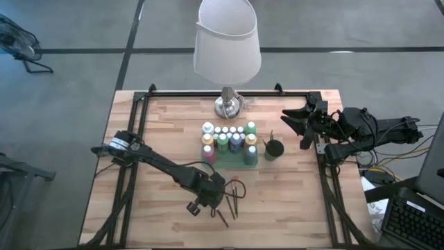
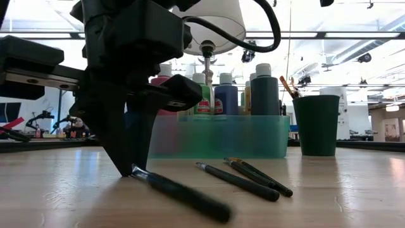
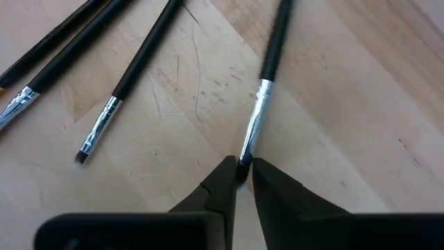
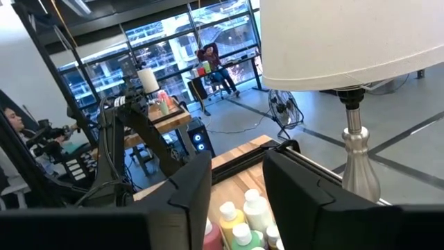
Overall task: Pick & Place Paint Supplies
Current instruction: Put the black paint brush into the black cup
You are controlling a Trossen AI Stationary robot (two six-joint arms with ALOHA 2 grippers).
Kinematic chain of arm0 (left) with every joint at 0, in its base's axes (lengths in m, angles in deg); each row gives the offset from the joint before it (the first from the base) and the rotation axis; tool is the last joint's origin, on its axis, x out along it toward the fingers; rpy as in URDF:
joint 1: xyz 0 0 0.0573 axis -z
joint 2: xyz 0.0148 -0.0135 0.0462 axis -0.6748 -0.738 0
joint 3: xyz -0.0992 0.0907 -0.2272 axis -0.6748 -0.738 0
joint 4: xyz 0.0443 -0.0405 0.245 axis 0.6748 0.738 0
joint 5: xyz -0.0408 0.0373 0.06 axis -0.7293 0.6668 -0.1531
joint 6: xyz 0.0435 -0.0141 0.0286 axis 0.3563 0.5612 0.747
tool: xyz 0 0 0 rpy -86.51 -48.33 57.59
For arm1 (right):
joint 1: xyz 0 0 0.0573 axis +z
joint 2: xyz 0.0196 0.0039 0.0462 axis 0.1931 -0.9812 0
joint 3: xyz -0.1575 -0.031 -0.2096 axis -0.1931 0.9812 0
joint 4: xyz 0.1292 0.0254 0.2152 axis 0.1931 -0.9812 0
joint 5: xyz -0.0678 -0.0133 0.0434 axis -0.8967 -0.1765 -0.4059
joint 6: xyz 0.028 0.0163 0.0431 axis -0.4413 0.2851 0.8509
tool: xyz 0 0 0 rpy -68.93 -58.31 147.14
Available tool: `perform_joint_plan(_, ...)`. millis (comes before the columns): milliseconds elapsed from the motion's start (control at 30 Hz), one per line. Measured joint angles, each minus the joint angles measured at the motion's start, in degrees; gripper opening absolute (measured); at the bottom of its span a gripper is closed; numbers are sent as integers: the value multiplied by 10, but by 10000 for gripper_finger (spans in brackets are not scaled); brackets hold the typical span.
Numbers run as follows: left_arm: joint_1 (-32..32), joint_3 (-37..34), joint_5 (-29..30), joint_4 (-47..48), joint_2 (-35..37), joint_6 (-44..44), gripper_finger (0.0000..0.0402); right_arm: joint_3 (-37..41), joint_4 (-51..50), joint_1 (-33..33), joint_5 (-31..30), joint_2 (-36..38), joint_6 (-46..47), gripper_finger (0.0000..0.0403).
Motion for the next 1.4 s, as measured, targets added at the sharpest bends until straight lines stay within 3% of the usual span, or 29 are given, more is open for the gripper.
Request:
perform_joint_plan(267,0,0,0,2,0,-10,9,0,0,0,0,0,0,112)
perform_joint_plan(533,1,-1,3,11,10,-22,4,0,0,0,0,0,0,96)
perform_joint_plan(767,1,25,10,71,60,-24,2,0,0,0,0,0,0,85)
perform_joint_plan(900,1,47,45,103,93,-5,1,0,-2,0,0,0,-2,84)
perform_joint_plan(1133,1,101,165,104,153,113,1,0,2,0,0,0,0,102)
perform_joint_plan(1400,-1,193,395,84,166,505,1,0,3,0,25,0,100,118)
